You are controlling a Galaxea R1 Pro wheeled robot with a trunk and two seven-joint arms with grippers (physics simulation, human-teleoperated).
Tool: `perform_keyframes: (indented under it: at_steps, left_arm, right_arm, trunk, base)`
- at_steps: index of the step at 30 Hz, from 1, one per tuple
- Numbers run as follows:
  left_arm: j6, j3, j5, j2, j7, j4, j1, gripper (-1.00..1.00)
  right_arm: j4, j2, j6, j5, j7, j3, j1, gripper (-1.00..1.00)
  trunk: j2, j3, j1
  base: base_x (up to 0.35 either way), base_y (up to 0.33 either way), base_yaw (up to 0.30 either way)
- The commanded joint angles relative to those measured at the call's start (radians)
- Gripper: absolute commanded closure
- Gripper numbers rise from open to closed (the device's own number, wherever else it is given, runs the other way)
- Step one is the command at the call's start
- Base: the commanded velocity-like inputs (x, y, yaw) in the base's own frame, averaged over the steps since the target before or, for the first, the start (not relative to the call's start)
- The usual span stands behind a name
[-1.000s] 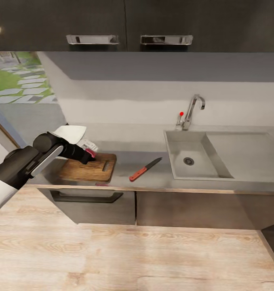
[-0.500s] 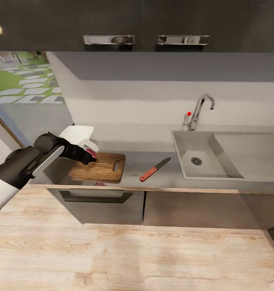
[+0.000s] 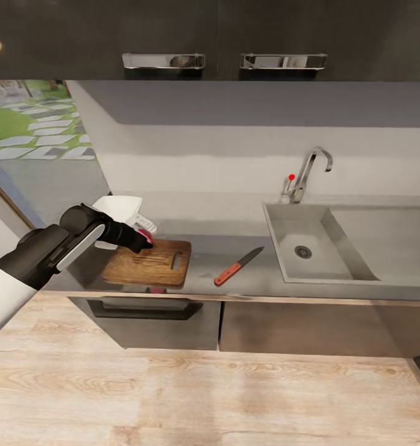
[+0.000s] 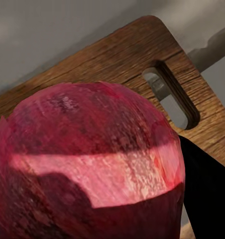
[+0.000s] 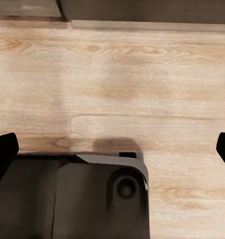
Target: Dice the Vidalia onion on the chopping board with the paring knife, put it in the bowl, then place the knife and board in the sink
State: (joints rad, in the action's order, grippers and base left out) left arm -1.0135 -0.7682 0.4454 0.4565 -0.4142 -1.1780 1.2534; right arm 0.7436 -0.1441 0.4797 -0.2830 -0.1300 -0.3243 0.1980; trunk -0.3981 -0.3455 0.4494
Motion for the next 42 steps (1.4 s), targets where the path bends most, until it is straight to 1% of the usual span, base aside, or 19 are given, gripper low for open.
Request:
perform_keyframes:
  at_steps: [1, 12, 14, 16, 20, 29, 35, 42]
  left_arm:
    - [-0.001, -0.002, -0.007, 0.001, -0.008, 0.0, 0.001, 1.0]
    - [-0.002, -0.003, -0.007, -0.001, -0.008, 0.0, 0.001, 1.0]
    - [-0.002, -0.003, -0.007, -0.003, -0.008, 0.0, -0.007, 1.0]
    - [0.0, -0.003, -0.007, -0.011, -0.008, 0.0, -0.026, 1.0]
    - [0.001, -0.003, -0.007, -0.016, -0.008, 0.0, -0.036, 1.0]
    - [0.001, -0.003, -0.007, -0.018, -0.008, 0.001, -0.038, 1.0]
    - [0.001, -0.003, -0.008, -0.018, -0.008, 0.001, -0.038, 1.0]
    - [0.001, -0.003, -0.008, -0.018, -0.008, 0.0, -0.038, 1.0]
  right_arm:
    - [0.002, -0.002, 0.002, -0.004, -0.01, -0.007, 0.0, -1.0]
    - [0.002, -0.002, 0.002, -0.004, -0.01, -0.007, 0.0, -1.0]
    - [0.002, -0.002, 0.002, -0.004, -0.01, -0.007, 0.0, -1.0]
    - [0.002, -0.002, 0.002, -0.004, -0.01, -0.007, 0.0, -1.0]
    - [0.002, -0.002, 0.002, -0.004, -0.009, -0.007, 0.0, -1.0]
    - [0.002, -0.002, 0.002, -0.004, -0.009, -0.007, 0.0, -1.0]
    - [0.002, -0.003, 0.002, -0.004, -0.009, -0.007, 0.0, -1.0]
    - [0.002, -0.003, 0.002, -0.004, -0.009, -0.007, 0.0, -1.0]
  trunk:
    - [-0.002, -0.002, 0.001]
    - [-0.002, -0.018, 0.001]
    - [-0.002, -0.021, 0.001]
    - [-0.002, -0.024, 0.001]
    - [-0.002, -0.03, 0.001]
    - [-0.002, -0.045, 0.001]
    - [-0.002, -0.054, 0.001]
    - [-0.002, -0.065, 0.001]
  base:
    - [0.007, -0.001, 0.0]
    - [0.001, 0.0, 0.0]
    - [0.0, 0.0, 0.0]
    - [0.0, 0.0, 0.0]
    - [0.0, 0.0, 0.0]
    - [0.0, 0.005, 0.0]
    - [0.0, 0.145, 0.0]
    - [0.0, 0.021, 0.0]
